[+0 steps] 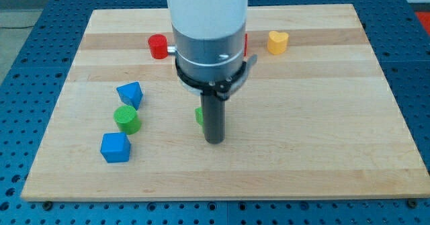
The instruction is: Move the green star to the top of the blue triangle
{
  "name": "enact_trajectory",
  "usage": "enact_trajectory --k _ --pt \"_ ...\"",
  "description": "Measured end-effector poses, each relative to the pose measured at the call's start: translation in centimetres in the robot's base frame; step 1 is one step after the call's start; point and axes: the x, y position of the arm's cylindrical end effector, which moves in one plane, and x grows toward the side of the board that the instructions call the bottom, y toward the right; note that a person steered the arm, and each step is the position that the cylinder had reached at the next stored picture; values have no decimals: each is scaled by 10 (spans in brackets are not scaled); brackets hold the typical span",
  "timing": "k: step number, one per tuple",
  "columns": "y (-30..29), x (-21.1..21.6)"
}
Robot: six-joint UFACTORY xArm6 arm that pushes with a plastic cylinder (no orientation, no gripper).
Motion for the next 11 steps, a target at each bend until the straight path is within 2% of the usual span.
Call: enact_trajectory --k 2,3,8,11 --pt "-3 -72" --pt "-4 -93" --pt "-21 -133" --pt "-52 -128"
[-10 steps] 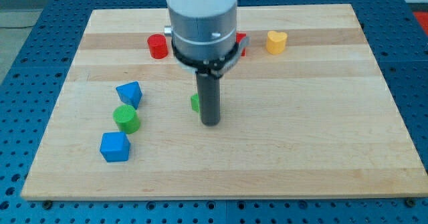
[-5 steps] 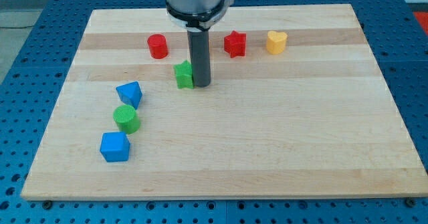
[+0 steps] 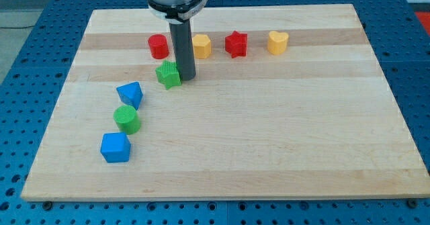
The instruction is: Move the green star to the top of the blue triangle
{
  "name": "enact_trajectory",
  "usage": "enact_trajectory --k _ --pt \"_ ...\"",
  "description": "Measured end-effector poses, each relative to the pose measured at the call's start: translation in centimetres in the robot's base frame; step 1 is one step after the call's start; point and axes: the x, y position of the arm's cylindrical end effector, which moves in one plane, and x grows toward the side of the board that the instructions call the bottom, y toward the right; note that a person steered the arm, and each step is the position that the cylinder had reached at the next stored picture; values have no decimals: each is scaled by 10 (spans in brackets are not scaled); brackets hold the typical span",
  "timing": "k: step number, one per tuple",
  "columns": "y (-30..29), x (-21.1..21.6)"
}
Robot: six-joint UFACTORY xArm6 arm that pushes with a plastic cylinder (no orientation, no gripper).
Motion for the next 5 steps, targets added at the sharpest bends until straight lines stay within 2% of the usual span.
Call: enact_trajectory --k 5 --pt "-42 2"
